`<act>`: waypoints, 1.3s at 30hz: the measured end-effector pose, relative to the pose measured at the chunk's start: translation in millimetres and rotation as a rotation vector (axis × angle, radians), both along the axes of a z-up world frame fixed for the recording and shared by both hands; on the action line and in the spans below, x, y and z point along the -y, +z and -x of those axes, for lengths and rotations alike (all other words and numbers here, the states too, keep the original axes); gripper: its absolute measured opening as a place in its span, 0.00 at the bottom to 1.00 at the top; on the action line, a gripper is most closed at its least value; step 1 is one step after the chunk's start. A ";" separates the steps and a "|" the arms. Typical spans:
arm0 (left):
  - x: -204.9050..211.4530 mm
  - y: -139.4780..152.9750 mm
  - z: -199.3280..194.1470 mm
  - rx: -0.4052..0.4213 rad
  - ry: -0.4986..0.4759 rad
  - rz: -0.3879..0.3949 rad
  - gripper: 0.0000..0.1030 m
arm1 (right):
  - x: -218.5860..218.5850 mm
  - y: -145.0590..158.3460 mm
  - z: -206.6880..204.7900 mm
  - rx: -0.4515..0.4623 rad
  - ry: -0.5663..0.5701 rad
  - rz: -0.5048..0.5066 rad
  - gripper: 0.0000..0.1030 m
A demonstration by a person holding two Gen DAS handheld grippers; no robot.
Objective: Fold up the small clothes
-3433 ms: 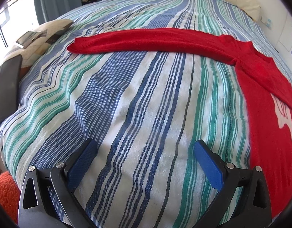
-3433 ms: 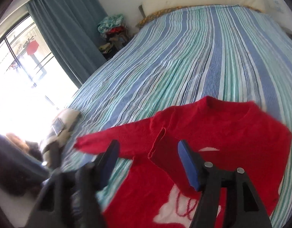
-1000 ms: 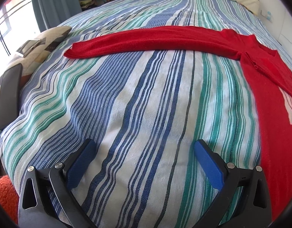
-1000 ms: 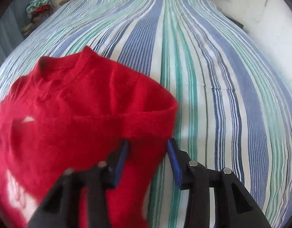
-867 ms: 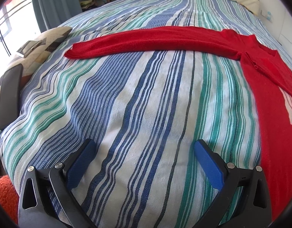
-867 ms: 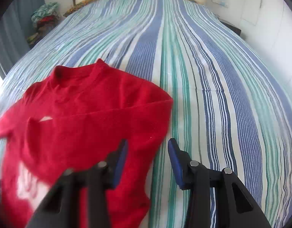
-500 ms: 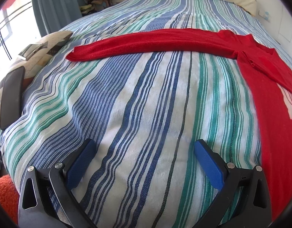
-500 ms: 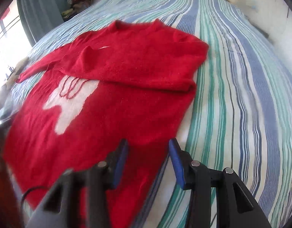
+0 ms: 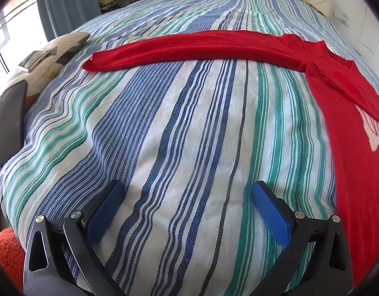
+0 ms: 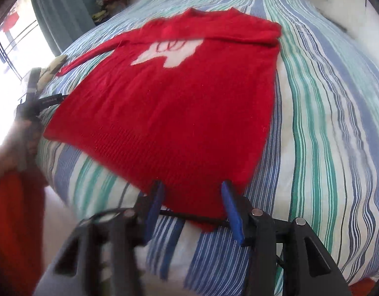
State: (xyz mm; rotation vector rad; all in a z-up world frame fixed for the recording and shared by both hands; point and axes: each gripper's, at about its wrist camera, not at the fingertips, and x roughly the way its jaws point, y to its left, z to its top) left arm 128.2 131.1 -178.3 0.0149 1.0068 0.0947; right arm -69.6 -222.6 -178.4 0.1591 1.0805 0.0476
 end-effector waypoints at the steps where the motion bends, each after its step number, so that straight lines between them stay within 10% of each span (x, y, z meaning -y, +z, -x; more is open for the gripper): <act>1: 0.6 -0.4 -0.1 0.000 0.000 -0.004 1.00 | 0.6 6.9 3.1 0.021 -0.016 0.001 0.47; 6: 0.6 -0.3 0.5 0.002 -0.005 -0.005 1.00 | 8.1 40.0 15.8 0.191 -0.083 0.046 0.68; 24: -4.5 4.0 0.8 -0.005 -0.019 0.047 1.00 | 15.7 34.9 10.2 0.204 -0.116 0.049 0.69; 32: -39.5 35.9 -5.6 0.004 -0.011 0.362 0.99 | 9.1 37.3 11.0 0.222 -0.090 0.054 0.69; 39: -138.5 59.2 -53.2 0.062 0.236 0.548 0.99 | 10.1 34.9 10.3 0.218 -0.081 0.046 0.69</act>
